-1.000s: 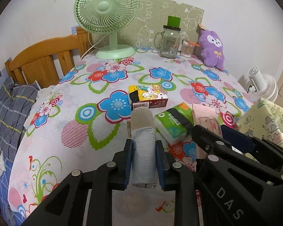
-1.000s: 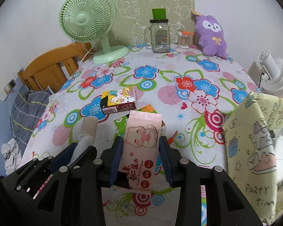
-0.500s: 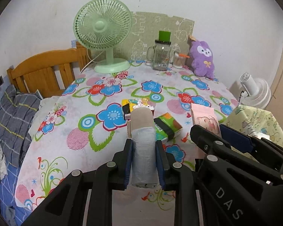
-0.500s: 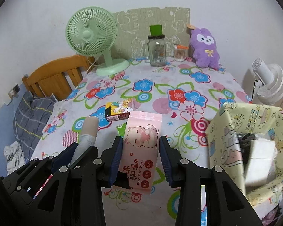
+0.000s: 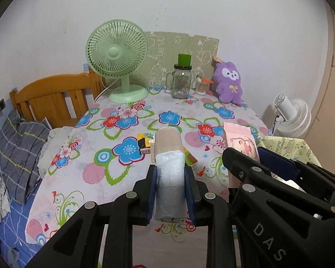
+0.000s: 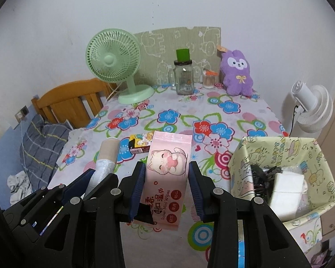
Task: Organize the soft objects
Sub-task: 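Carry the white rolled cloth in the left tool while the right tool carries the tissue pack to the box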
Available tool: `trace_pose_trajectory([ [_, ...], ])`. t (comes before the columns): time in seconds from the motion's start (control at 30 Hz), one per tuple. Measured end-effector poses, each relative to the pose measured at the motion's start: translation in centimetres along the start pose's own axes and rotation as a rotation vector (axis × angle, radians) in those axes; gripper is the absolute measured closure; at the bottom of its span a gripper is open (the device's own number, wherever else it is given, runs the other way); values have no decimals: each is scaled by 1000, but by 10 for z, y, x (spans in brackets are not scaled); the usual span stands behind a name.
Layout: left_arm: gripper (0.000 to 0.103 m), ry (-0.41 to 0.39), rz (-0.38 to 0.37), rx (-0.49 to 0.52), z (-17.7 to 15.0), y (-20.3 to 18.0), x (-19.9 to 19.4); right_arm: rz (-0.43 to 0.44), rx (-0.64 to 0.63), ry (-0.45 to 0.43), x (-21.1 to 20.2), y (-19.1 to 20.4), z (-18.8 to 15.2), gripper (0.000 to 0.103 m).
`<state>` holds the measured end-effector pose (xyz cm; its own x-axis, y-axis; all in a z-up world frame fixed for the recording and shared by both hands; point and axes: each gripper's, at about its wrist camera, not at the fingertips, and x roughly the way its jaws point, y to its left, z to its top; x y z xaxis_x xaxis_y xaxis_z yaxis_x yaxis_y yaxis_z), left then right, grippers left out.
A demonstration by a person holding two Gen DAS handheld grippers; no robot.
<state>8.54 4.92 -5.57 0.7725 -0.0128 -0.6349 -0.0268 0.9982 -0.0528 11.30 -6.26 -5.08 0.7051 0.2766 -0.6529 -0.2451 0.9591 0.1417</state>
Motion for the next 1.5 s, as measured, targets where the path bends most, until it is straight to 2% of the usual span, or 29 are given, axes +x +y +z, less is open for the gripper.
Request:
trace_pose_trajectory([
  [0.67,79,-39,-42,57,13,-42,-20,-30,21,-52,-36,-33,11,60],
  [1.5,80,-28,-147,119,22,-114,0,-115,84,-62,-46,-106,14,60],
])
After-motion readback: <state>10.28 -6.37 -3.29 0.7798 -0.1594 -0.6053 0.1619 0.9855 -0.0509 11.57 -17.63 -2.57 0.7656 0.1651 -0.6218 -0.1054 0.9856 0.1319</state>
